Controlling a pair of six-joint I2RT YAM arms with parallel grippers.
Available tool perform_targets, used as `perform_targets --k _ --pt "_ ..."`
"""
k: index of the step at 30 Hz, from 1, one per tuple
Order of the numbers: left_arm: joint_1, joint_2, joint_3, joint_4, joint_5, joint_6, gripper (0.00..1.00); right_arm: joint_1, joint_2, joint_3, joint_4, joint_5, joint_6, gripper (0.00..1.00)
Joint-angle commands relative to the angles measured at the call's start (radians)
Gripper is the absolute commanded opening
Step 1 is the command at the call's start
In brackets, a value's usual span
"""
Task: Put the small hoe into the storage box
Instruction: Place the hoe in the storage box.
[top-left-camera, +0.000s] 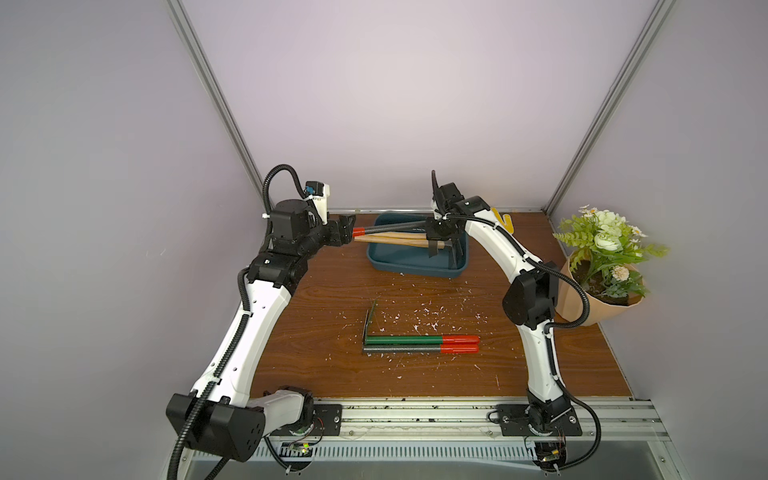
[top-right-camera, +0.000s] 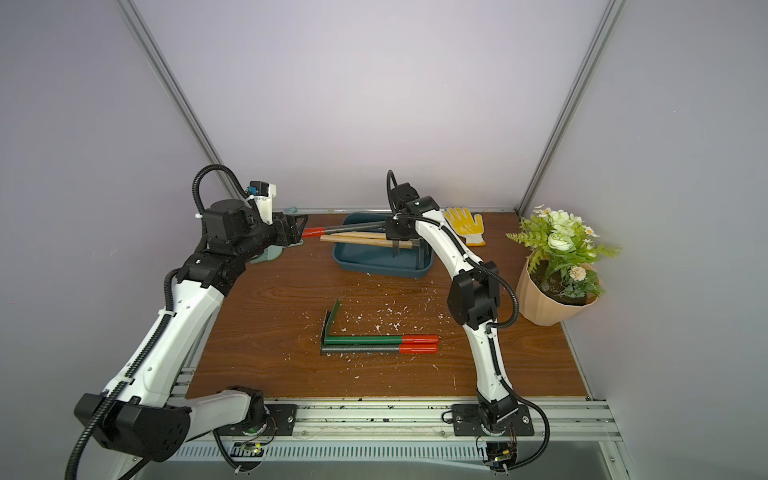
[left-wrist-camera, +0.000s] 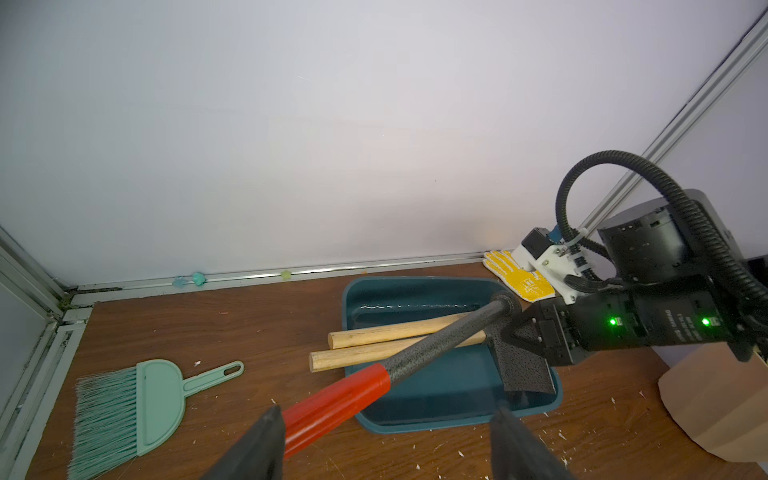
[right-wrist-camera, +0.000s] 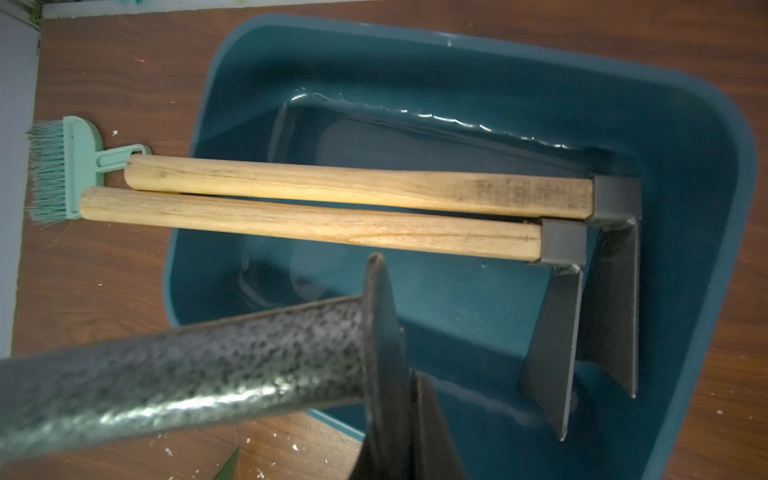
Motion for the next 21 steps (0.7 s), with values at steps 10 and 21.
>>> perform_targets --k 10,21 --pt "0.02 0.053 -0.023 0.034 0.05 -0.052 0.77 -0.084 0.065 0.214 -0.192 -0.127 -0.007 0.0" --pt "0.034 0.107 -0.026 0.038 0.089 -0.07 0.77 -0.104 0.051 0.231 -0.358 -0.138 -0.082 0.0"
